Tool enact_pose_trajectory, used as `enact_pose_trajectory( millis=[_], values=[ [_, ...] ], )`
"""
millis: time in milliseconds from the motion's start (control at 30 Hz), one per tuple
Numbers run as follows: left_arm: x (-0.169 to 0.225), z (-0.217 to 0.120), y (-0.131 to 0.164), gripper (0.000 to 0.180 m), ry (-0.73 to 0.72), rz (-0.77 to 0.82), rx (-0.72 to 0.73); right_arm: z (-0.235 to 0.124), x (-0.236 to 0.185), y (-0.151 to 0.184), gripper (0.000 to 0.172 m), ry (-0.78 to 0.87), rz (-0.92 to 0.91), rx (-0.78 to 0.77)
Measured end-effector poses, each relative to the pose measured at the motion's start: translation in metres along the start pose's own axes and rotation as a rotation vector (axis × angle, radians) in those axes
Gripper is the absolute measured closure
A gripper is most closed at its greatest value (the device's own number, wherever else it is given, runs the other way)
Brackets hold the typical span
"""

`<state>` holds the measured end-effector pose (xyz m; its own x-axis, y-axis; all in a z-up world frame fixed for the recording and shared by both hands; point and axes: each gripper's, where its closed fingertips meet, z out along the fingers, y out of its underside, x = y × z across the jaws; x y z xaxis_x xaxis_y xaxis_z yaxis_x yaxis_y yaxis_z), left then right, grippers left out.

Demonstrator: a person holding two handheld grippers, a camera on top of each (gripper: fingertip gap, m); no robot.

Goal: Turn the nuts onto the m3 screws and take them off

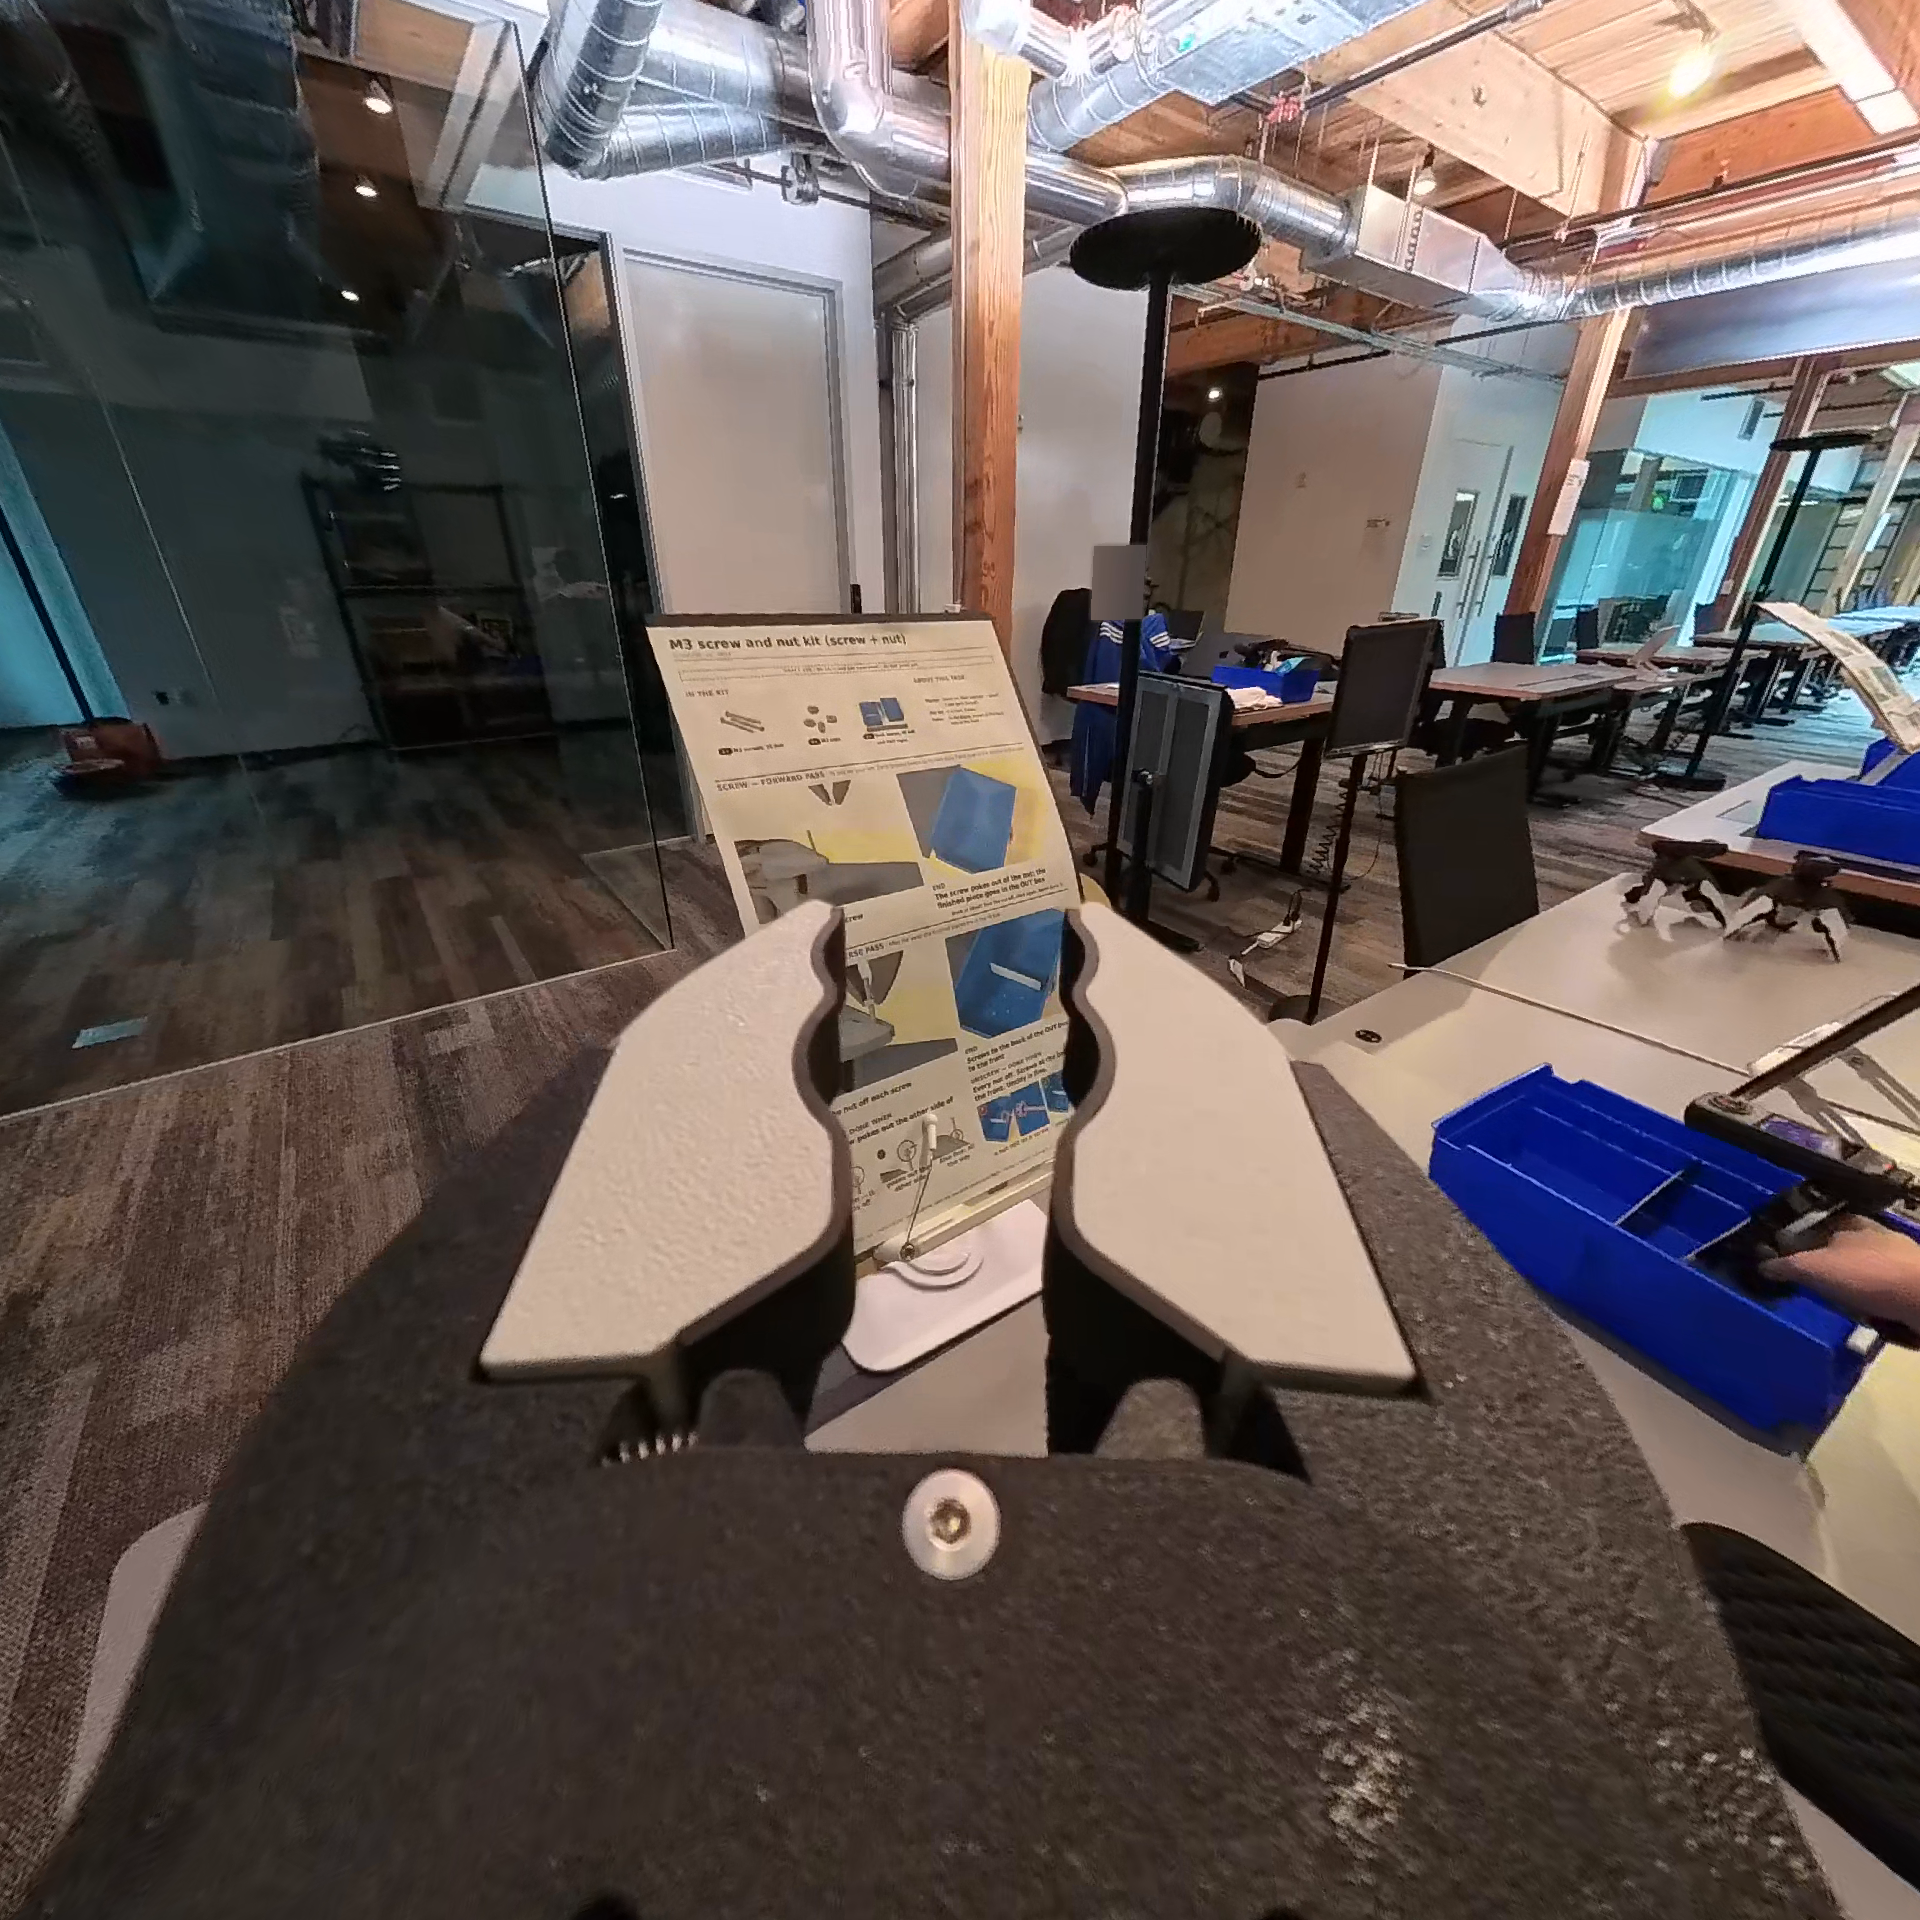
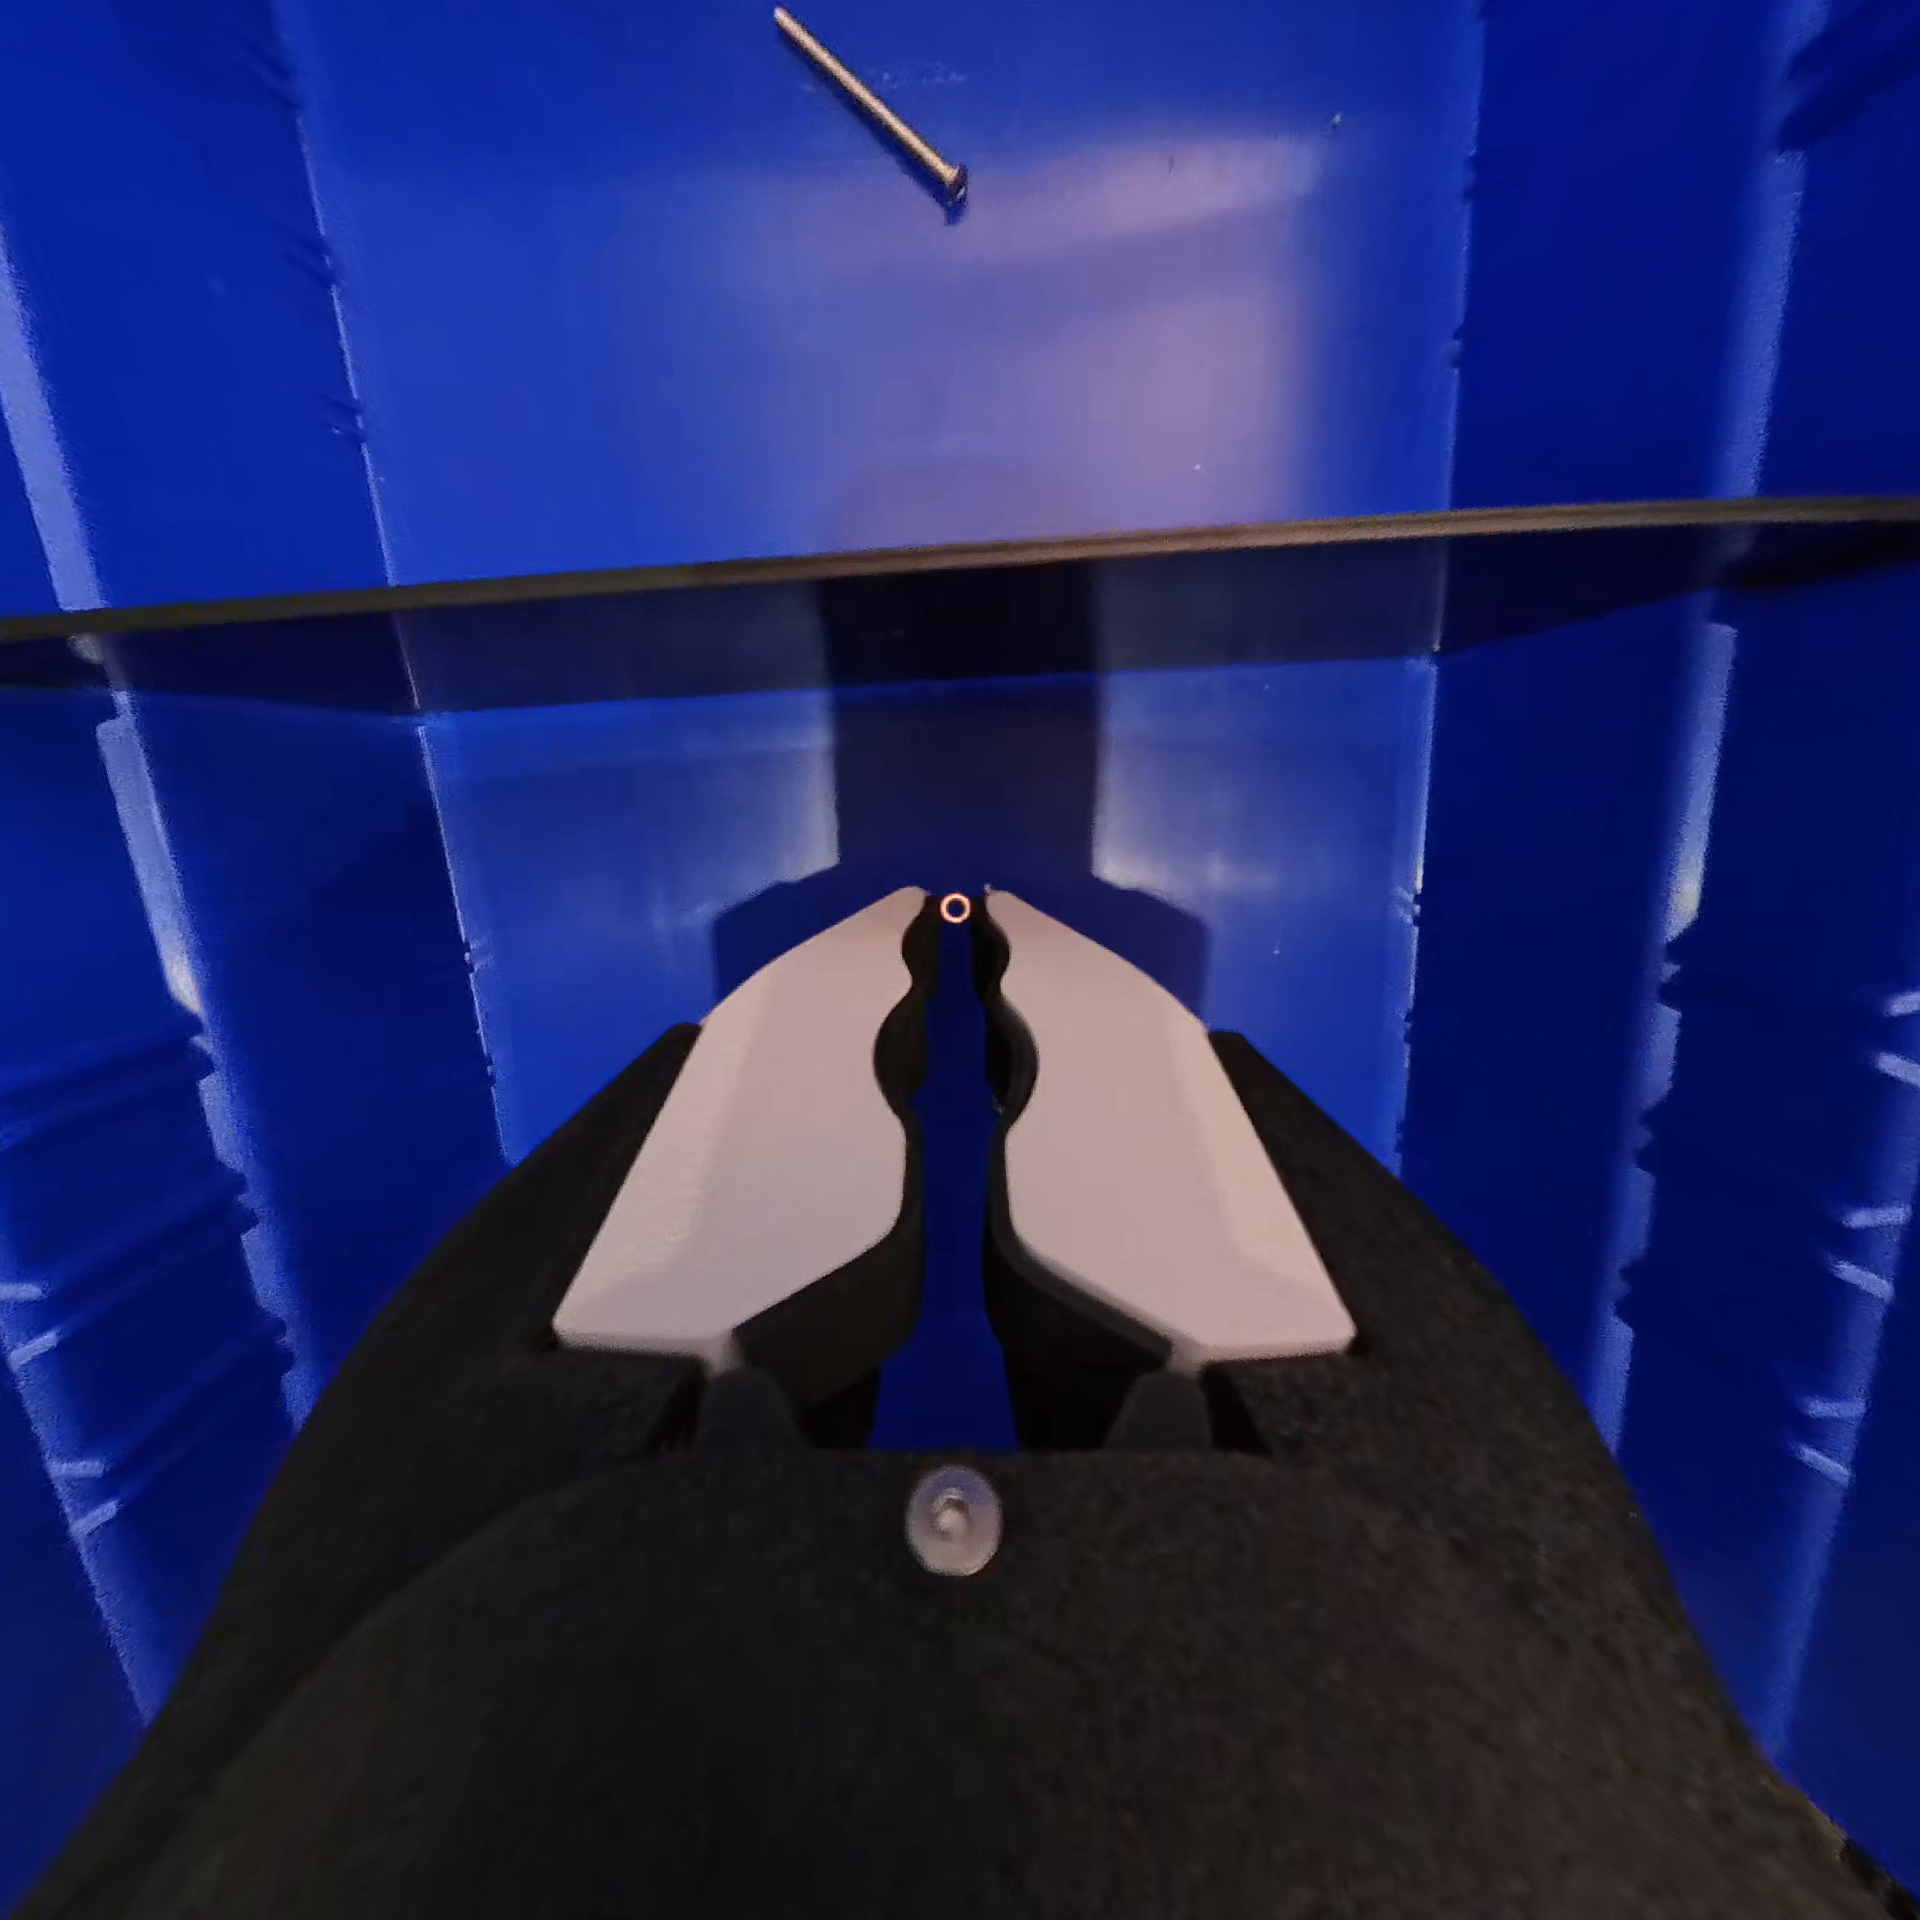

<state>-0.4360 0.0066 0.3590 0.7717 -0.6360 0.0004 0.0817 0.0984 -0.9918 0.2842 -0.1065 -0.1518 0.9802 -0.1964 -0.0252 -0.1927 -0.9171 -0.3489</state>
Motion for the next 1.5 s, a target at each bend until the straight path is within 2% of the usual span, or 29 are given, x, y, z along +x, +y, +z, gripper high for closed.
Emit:
enact_pose_trajectory(
  millis=[33, 400, 500, 600, 700, 767, 800, 900, 967, 1067, 1233, 1300, 1367, 1433, 1500],
  values=[
    [0.0, 0.0, 0.0, 0.141, -0.001, 0.003, -0.001, 0.001, 0.0, 0.0, 0.166, -0.002, 0.004, -0.002],
    [0.0, -0.008, -0.014, 0.141, -0.007, 0.01, 0.025, 0.005, 0.004, 0.003, 0.164, 0.02, 0.025, 0.018],
    [-0.001, -0.013, -0.018, 0.141, -0.014, 0.014, 0.032, -0.001, 0.003, -0.003, 0.16, 0.01, 0.043, 0.075],
    [-0.003, -0.017, -0.021, 0.141, -0.024, 0.041, 0.036, -0.042, 0.01, -0.028, 0.161, 0.056, 0.021, 0.253],
    [-0.006, -0.021, -0.015, 0.141, -0.027, 0.055, 0.025, -0.13, 0.004, -0.065, 0.159, 0.113, -0.007, 0.54],
    [-0.009, -0.024, -0.002, 0.141, -0.044, 0.072, 0.014, -0.197, -0.019, -0.082, 0.156, 0.144, -0.072, 0.721],
    [-0.011, -0.023, 0.008, 0.141, -0.053, 0.078, 0.001, -0.225, -0.035, -0.089, 0.15, 0.171, -0.124, 0.799],
    [-0.005, -0.016, 0.048, 0.14, -0.035, 0.113, -0.061, -0.274, -0.095, -0.103, 0.131, 0.162, -0.246, 0.955],
    [-0.001, -0.01, 0.077, 0.139, -0.036, 0.137, -0.097, -0.278, -0.141, -0.111, 0.12, 0.057, -0.272, 0.969],
    [0.014, -0.005, 0.117, 0.138, -0.051, 0.109, -0.112, -0.281, -0.21, -0.129, 0.125, -0.075, -0.274, 1.006],
    [0.049, -0.02, 0.189, 0.136, -0.141, 0.033, -0.109, -0.301, -0.313, -0.147, 0.131, -0.093, -0.388, 1.256],
    [0.066, -0.035, 0.21, 0.135, -0.173, 0.031, -0.091, -0.309, -0.348, -0.141, 0.128, -0.122, -0.464, 1.354],
    [0.084, -0.054, 0.219, 0.137, -0.202, 0.029, -0.029, -0.328, -0.378, -0.126, 0.127, -0.184, -0.52, 1.558],
    [0.106, -0.071, 0.223, 0.138, -0.218, 0.053, 0.028, -0.341, -0.403, -0.105, 0.113, -0.278, -0.555, 1.753],
    [0.129, -0.082, 0.227, 0.14, -0.223, 0.101, 0.045, -0.328, -0.439, -0.085, 0.113, -0.43, -0.695, 1.708]
  ],
)
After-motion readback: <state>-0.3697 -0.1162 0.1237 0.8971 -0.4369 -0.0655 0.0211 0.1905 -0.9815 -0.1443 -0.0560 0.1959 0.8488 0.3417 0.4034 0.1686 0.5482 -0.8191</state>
